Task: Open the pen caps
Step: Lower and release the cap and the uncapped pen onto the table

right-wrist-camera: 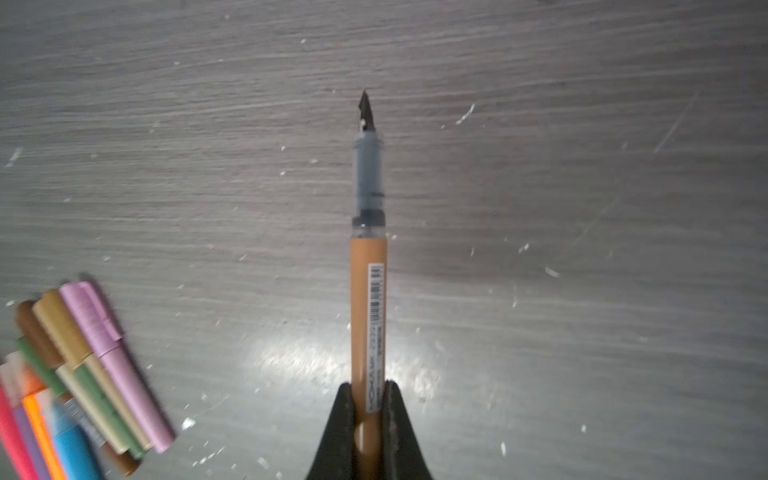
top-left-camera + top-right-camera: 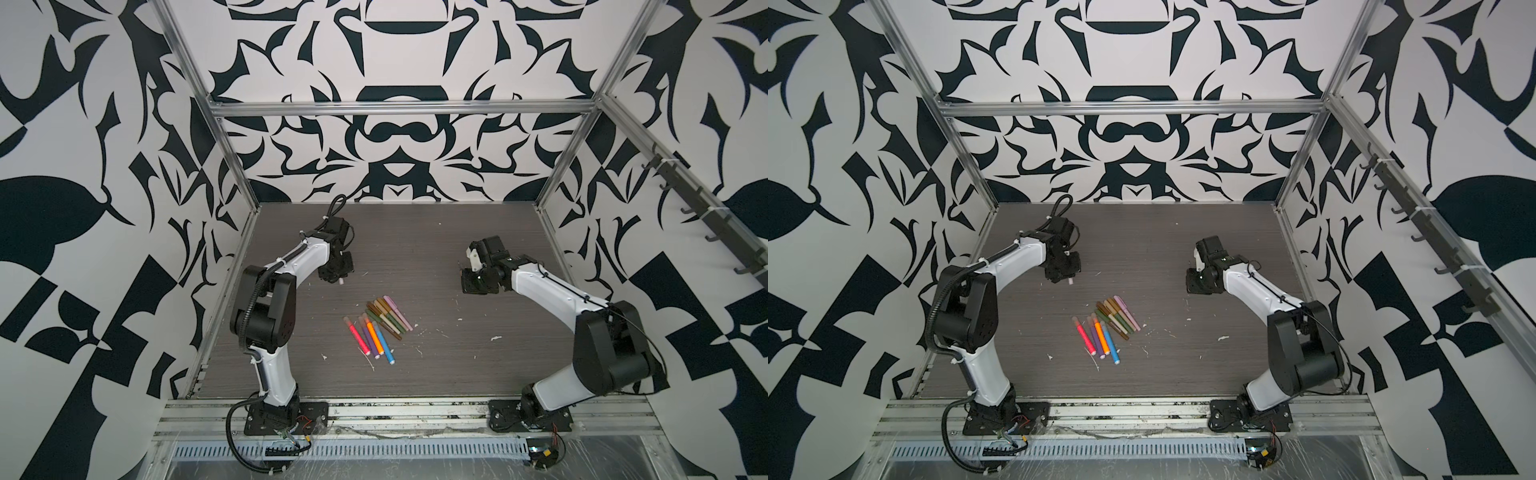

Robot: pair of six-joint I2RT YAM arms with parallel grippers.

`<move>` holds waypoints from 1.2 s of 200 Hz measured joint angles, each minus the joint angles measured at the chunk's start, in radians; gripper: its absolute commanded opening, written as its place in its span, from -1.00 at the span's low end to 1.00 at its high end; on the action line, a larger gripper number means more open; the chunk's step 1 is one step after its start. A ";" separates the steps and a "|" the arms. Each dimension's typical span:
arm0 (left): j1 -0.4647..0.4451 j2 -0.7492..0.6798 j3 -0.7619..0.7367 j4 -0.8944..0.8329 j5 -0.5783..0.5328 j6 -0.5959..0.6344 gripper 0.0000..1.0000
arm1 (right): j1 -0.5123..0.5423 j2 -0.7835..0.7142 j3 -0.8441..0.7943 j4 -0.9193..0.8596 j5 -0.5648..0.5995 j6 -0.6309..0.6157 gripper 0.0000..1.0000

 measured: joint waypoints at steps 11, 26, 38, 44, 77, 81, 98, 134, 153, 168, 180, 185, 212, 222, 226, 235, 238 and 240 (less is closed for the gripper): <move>-0.007 0.021 0.000 0.007 0.000 0.018 -0.82 | -0.001 0.042 0.025 0.011 0.005 -0.021 -1.00; -0.013 0.060 0.015 0.010 0.004 0.040 -0.81 | -0.001 0.104 0.074 0.017 0.021 -0.045 -1.00; -0.016 0.100 0.042 0.011 0.006 0.053 -0.80 | -0.001 0.154 0.118 0.027 0.038 -0.064 -1.00; -0.018 0.118 0.058 0.010 0.006 0.058 -0.77 | -0.001 0.175 0.134 0.032 0.047 -0.072 -1.00; -0.021 0.164 0.113 0.007 0.005 0.072 -0.70 | -0.001 0.276 0.219 0.030 0.094 -0.103 -1.00; -0.021 0.164 0.117 0.008 0.005 0.074 -0.68 | -0.001 0.287 0.227 0.029 0.099 -0.105 -1.00; -0.021 0.169 0.129 0.008 0.007 0.078 -0.41 | -0.001 0.327 0.250 0.027 0.114 -0.108 -1.00; -0.021 0.185 0.138 0.013 0.018 0.087 0.01 | -0.001 0.385 0.260 0.016 0.115 -0.106 -0.48; -0.021 0.186 0.139 0.014 0.026 0.088 0.03 | -0.001 0.388 0.265 0.014 0.111 -0.106 -0.31; -0.021 0.185 0.139 0.012 0.029 0.089 0.03 | -0.001 0.389 0.268 0.013 0.105 -0.099 -0.25; -0.021 0.184 0.139 0.010 0.030 0.089 0.03 | -0.001 0.391 0.269 0.011 0.101 -0.098 -0.20; -0.021 0.182 0.139 0.007 0.030 0.089 0.04 | -0.001 0.391 0.270 0.011 0.101 -0.097 -0.19; -0.021 0.124 0.125 -0.008 0.032 0.082 0.03 | -0.001 0.390 0.270 0.008 0.097 -0.097 -0.14; -0.021 0.079 0.113 -0.010 0.033 0.075 0.02 | -0.001 0.387 0.270 0.005 0.096 -0.097 -0.12; -0.023 0.056 0.109 -0.013 0.034 0.071 0.02 | -0.001 0.384 0.269 0.005 0.096 -0.097 -0.12; -0.029 0.006 0.105 -0.015 0.034 0.065 0.03 | -0.001 0.369 0.261 0.003 0.094 -0.097 -0.11; -0.031 -0.010 0.105 -0.015 0.033 0.063 0.03 | -0.001 0.360 0.257 0.002 0.093 -0.097 -0.11; -0.031 -0.023 0.105 -0.015 0.033 0.062 0.03 | -0.001 0.355 0.254 0.002 0.093 -0.097 -0.11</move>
